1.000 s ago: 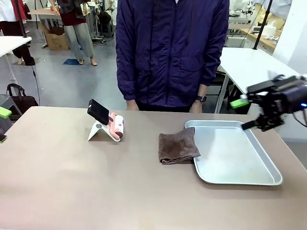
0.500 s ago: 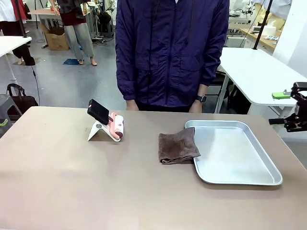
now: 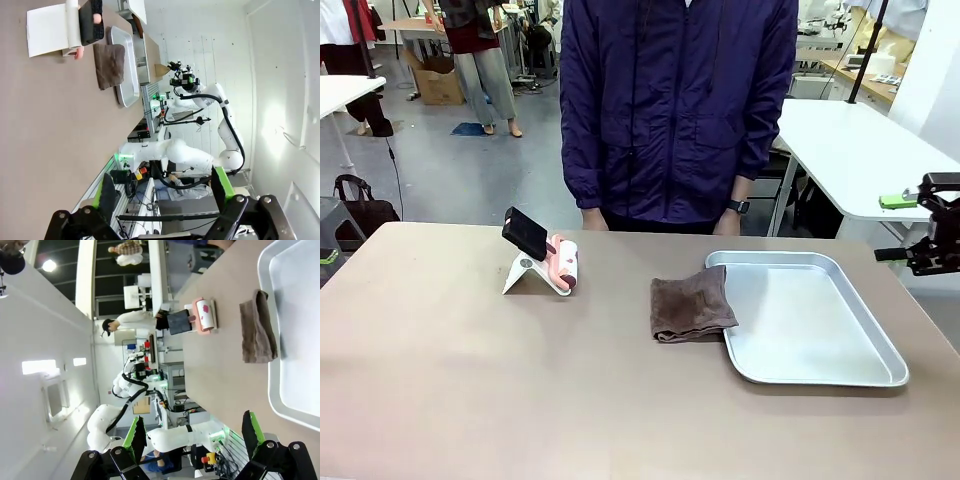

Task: Clean the surface of the table.
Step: Return the Lint Roller and towel to their original positions.

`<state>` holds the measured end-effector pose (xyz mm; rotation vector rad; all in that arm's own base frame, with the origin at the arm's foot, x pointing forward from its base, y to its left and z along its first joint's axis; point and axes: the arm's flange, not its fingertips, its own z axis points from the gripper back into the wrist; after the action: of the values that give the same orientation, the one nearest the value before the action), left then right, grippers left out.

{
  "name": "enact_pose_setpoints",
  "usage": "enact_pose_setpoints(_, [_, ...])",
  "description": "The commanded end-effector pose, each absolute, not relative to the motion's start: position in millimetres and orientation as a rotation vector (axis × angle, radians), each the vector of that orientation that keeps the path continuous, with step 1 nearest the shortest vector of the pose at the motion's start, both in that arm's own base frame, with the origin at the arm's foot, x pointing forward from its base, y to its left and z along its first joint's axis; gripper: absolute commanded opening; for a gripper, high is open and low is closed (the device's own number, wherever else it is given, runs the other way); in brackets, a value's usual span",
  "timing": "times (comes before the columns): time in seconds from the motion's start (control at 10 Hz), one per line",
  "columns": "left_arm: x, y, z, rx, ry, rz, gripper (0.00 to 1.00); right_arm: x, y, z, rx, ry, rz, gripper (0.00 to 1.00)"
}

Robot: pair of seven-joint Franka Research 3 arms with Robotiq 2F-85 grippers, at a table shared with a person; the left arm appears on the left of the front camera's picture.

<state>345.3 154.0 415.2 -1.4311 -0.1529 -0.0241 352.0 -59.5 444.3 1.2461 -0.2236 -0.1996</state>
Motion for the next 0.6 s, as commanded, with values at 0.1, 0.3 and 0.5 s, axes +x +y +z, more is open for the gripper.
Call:
enact_pose_setpoints(0.1, [338.5, 152.4, 415.7, -1.433, -0.154, -0.039, 1.00, 348.8, -62.7, 448.8, 1.245, -0.213, -0.203, 1.00])
enact_pose_setpoints(0.3, [338.5, 152.4, 415.7, -1.433, -0.154, -0.039, 1.00, 348.8, -62.7, 448.8, 1.245, -0.213, -0.203, 1.00])
enact_pose_setpoints(0.5, [338.5, 152.4, 415.7, -1.433, -0.154, -0.039, 1.00, 348.8, -62.7, 448.8, 1.245, -0.213, -0.203, 1.00])
